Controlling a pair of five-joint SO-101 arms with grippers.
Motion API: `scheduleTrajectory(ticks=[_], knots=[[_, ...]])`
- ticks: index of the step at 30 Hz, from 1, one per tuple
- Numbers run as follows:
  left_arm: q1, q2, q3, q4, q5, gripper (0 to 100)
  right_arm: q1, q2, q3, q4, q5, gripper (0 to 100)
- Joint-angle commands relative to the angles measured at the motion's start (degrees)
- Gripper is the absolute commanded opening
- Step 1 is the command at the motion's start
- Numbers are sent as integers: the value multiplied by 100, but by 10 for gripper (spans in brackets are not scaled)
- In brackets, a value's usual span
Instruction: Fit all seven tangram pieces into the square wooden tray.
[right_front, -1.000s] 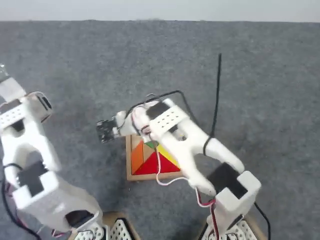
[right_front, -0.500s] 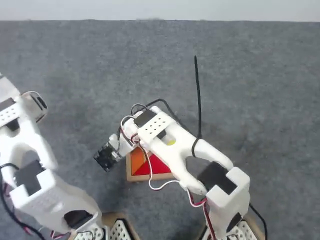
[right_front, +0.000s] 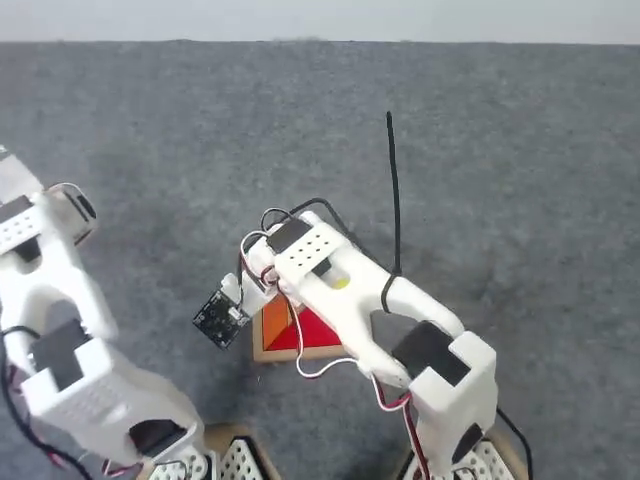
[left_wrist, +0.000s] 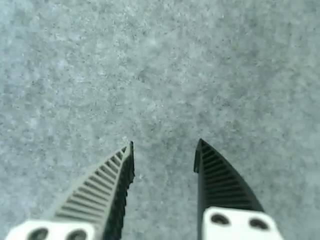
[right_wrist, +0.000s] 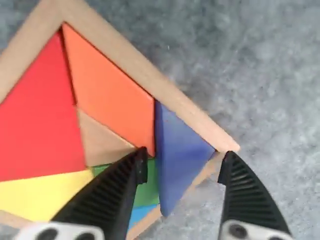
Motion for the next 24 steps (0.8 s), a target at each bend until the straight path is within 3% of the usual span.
scheduleTrajectory(ticks=[1,13,19,24], knots=[[62,-105,-268,44,44,186,259,-84,-554,92,-360,239],[193,-105,-259,62,26,186,470,-409,-695,92,-2127,234],[396,-774,-303,835,-237,187,655,-1358,-695,602,-4105,10],[941,-2523,936,791,-475,187,1042,-2325,-475,1218,-5767,6]])
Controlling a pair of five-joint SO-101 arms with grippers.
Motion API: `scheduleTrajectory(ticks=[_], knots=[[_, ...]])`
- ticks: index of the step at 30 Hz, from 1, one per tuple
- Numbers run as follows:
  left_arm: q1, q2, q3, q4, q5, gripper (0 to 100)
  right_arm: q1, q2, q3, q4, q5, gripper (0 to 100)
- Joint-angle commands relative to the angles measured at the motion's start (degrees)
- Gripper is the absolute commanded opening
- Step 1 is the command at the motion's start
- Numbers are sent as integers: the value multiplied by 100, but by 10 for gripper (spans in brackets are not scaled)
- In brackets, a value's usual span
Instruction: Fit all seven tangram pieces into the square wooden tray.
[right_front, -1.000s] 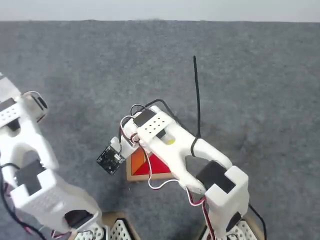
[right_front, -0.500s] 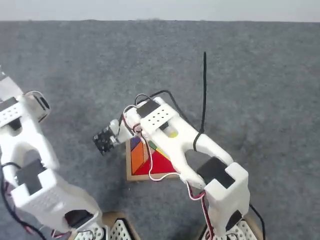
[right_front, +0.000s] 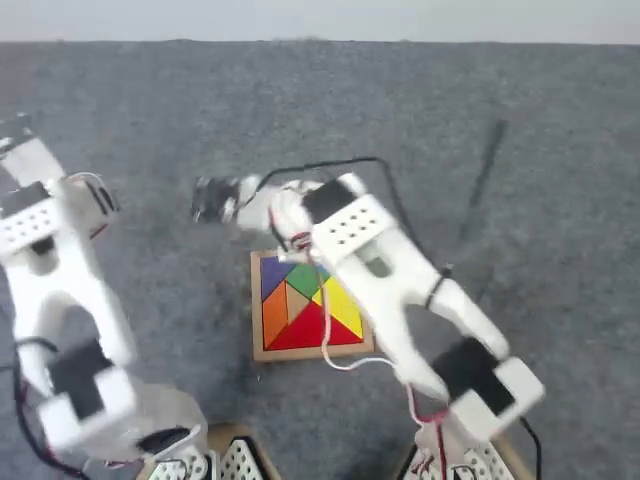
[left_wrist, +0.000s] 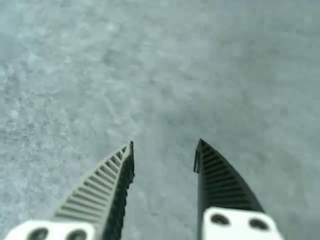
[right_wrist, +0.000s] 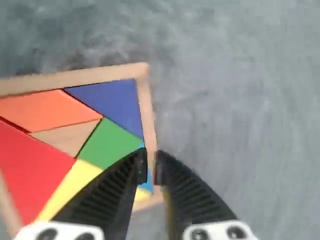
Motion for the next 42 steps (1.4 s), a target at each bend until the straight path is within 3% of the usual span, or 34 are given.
scheduleTrajectory(ticks=[1,7,11,23,27,33,37,42], knots=[[466,-1705,892,-202,-281,187,382,-1059,79,259,-1134,7],[1257,-4193,2985,-1099,-492,187,1130,-2738,2048,-57,-1662,8],[1591,-5662,4084,-1152,-668,187,1684,-4136,3754,-488,-1670,8],[1600,-9345,6949,-1169,-712,187,2782,-8145,7481,-488,-1662,9],[1582,-10567,7829,-1143,-721,187,3196,-9341,8132,31,-1653,10],[1609,-10224,7811,-897,-721,188,4092,-10879,9099,532,-1644,12],[1591,-10215,7811,-703,-721,186,4312,-10747,9240,558,-1653,12],[1591,-10215,7802,1037,-712,186,4330,-10826,9292,602,-1653,12]])
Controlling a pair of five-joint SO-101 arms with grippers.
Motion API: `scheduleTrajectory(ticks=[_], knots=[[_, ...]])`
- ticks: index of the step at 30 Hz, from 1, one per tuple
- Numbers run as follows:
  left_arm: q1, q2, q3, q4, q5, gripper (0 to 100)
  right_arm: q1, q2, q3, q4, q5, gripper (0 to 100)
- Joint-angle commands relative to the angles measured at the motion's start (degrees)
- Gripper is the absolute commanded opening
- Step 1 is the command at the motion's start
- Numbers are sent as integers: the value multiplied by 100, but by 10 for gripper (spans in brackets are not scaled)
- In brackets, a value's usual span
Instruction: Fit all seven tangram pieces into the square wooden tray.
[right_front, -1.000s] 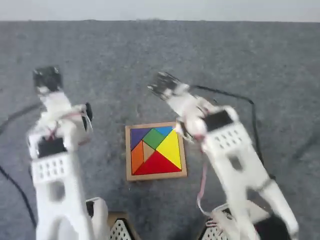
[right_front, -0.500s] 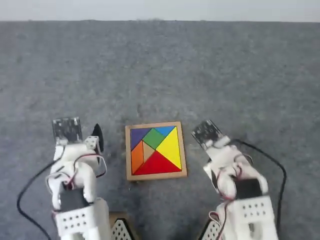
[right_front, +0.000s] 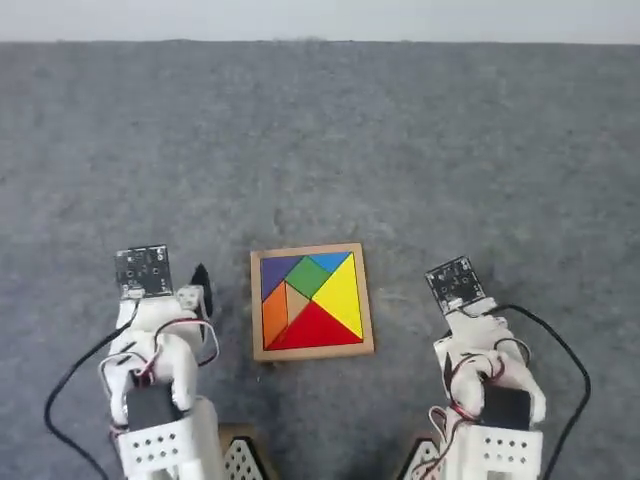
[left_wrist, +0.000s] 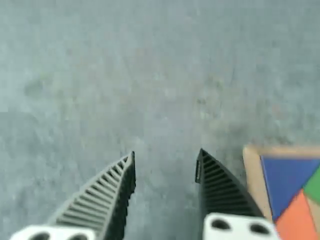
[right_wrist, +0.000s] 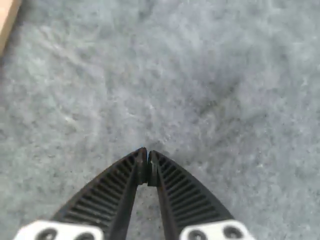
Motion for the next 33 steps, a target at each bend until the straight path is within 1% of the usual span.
scheduleTrajectory(ticks=[1,3,6,33], knots=[[0,-9,-57,1257,-53,186,92,-101,97,57,-44,12],[9,-123,-57,1064,-44,186,101,-101,97,57,-18,12],[9,-149,-57,1292,-44,186,101,-101,97,66,-9,12],[9,-149,-57,1266,-35,186,101,-101,97,66,-9,13]])
